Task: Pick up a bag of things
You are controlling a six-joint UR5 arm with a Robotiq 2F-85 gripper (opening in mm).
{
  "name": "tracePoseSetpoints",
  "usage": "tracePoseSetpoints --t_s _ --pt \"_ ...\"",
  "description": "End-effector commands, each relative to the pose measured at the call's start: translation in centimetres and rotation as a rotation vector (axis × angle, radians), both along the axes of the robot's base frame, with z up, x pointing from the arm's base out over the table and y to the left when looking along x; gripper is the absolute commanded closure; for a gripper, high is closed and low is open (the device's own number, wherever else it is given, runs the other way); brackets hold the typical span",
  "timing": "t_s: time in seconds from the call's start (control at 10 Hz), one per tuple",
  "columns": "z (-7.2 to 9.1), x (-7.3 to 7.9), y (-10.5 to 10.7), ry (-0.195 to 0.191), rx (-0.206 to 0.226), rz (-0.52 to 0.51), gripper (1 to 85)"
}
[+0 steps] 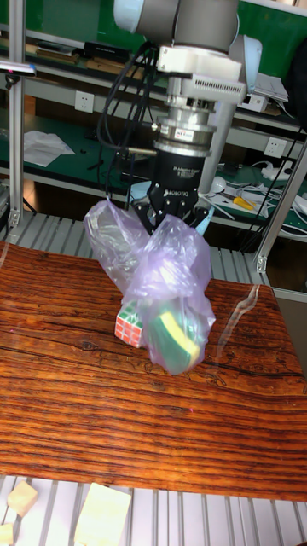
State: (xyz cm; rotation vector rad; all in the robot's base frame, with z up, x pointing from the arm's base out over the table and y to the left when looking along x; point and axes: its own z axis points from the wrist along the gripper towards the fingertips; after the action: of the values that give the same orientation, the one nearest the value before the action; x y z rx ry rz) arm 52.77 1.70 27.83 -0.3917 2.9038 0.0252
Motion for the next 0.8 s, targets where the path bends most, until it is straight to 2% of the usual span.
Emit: tracePoseSetpoints --t_s 0.0,0.7 --pt "1.2 -1.0 0.4 -0.025 0.026 -0.002 84.7" --pt "2.1 -2.4 0.0 -0.056 0.037 -0.002 84.7"
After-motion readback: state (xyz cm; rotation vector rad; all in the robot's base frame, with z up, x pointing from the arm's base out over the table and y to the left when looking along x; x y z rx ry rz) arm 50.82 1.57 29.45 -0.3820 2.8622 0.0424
